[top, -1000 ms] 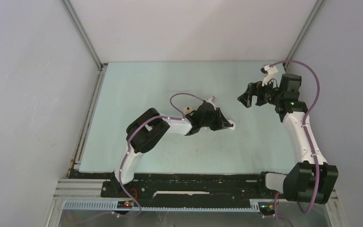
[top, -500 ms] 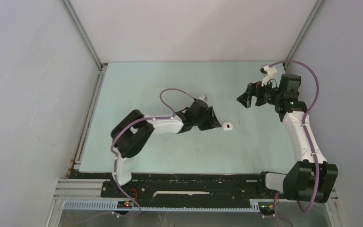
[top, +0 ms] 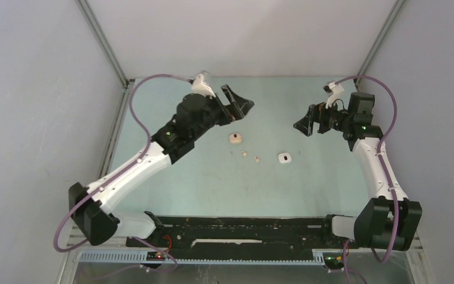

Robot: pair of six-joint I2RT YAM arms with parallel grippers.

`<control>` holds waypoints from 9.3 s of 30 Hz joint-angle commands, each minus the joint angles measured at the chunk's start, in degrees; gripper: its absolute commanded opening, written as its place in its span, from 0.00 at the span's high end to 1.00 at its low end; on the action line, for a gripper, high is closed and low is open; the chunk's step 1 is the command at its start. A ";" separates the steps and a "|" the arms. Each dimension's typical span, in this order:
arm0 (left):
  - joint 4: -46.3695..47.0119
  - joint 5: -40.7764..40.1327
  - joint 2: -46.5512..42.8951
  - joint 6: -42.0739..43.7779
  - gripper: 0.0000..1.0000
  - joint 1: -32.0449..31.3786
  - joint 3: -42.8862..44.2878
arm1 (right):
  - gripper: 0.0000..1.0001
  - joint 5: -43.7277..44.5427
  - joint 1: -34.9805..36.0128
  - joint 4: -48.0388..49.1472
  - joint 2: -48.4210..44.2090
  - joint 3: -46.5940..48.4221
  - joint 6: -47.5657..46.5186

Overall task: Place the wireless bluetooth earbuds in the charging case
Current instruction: Place the charging case at the center of the board, then pick up the charging case at the center of the board, then open the charging case.

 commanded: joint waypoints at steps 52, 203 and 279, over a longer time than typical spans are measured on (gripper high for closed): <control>-1.11 -21.50 -28.82 15.16 0.00 0.96 -5.42 | 0.19 2.54 37.87 -16.91 44.48 28.04 -9.20; 49.79 17.78 -16.81 11.37 0.24 0.95 -52.71 | 0.58 14.16 43.67 -16.17 11.43 8.60 -34.02; 92.08 29.41 6.90 33.48 0.87 -5.72 -58.26 | 0.42 -14.01 37.41 -35.80 10.99 9.71 -39.39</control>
